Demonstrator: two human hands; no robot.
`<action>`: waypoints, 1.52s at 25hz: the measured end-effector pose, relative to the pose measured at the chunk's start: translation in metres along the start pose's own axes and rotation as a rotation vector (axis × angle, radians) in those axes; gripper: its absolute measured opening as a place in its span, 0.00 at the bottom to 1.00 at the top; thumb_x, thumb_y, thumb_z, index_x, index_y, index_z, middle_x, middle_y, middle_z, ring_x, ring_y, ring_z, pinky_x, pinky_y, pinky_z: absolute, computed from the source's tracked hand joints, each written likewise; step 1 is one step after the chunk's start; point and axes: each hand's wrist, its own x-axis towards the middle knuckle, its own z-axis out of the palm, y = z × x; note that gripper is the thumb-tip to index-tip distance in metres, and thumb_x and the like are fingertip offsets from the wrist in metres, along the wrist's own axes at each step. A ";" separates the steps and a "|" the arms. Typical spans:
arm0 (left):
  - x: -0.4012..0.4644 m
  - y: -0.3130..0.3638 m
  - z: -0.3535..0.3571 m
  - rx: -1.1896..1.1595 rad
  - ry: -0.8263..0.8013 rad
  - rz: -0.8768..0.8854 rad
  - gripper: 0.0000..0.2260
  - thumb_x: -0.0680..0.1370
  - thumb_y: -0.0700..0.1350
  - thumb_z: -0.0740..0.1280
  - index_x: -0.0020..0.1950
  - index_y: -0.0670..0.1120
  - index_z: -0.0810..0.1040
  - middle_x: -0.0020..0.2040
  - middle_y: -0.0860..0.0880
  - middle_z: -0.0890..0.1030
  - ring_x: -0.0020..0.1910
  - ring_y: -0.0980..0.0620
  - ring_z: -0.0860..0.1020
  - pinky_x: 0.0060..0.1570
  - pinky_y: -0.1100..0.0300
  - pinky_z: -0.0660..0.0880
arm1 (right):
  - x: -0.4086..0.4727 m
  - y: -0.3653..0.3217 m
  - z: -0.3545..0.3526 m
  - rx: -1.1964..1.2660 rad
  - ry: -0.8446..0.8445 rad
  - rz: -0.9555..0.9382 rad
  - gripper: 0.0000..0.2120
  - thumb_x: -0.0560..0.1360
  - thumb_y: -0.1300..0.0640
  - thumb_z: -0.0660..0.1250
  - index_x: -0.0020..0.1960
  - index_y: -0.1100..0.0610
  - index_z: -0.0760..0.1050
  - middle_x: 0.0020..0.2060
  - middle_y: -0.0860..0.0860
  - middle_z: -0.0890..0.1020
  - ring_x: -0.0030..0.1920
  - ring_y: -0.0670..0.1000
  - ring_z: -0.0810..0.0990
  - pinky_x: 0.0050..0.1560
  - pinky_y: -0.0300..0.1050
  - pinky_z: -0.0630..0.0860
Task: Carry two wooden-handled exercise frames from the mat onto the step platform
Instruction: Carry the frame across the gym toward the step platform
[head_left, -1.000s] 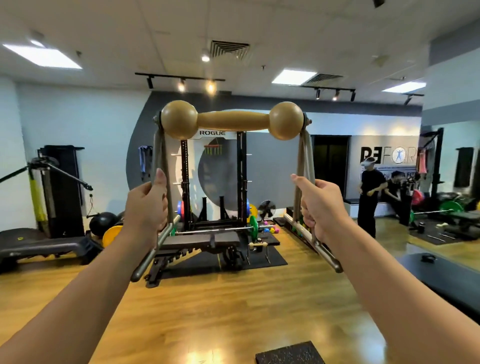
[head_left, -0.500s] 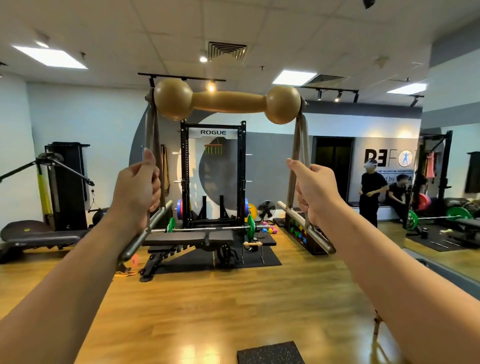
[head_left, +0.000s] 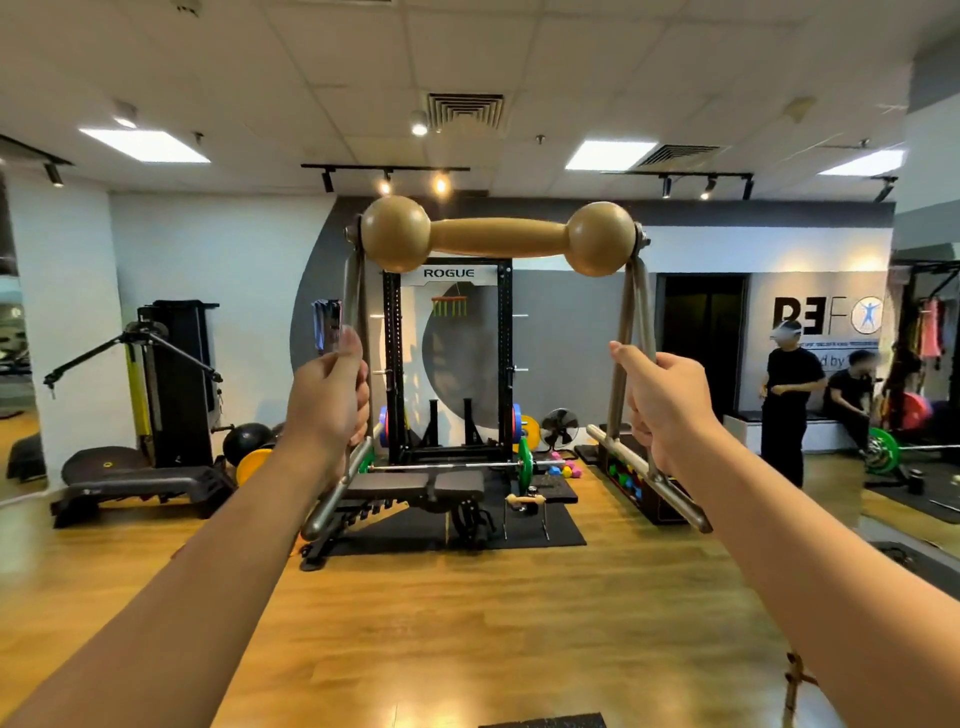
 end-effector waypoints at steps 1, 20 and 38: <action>0.011 -0.010 0.009 0.005 0.007 -0.008 0.23 0.83 0.63 0.58 0.39 0.46 0.71 0.26 0.50 0.66 0.21 0.53 0.60 0.20 0.60 0.57 | 0.014 0.008 0.000 -0.007 0.010 0.002 0.16 0.79 0.46 0.71 0.40 0.57 0.73 0.27 0.51 0.67 0.22 0.46 0.62 0.20 0.40 0.61; 0.341 -0.273 0.138 0.052 0.069 -0.010 0.23 0.84 0.61 0.59 0.37 0.46 0.68 0.28 0.49 0.63 0.22 0.55 0.60 0.22 0.61 0.58 | 0.373 0.211 0.099 -0.021 0.137 -0.040 0.19 0.78 0.45 0.72 0.36 0.56 0.72 0.21 0.46 0.66 0.22 0.46 0.64 0.21 0.41 0.63; 0.645 -0.521 0.295 0.234 0.319 0.038 0.24 0.84 0.64 0.58 0.36 0.48 0.67 0.29 0.48 0.65 0.26 0.50 0.62 0.29 0.55 0.58 | 0.808 0.421 0.184 -0.007 -0.072 -0.059 0.22 0.74 0.42 0.72 0.36 0.54 0.66 0.27 0.53 0.62 0.28 0.52 0.61 0.30 0.47 0.59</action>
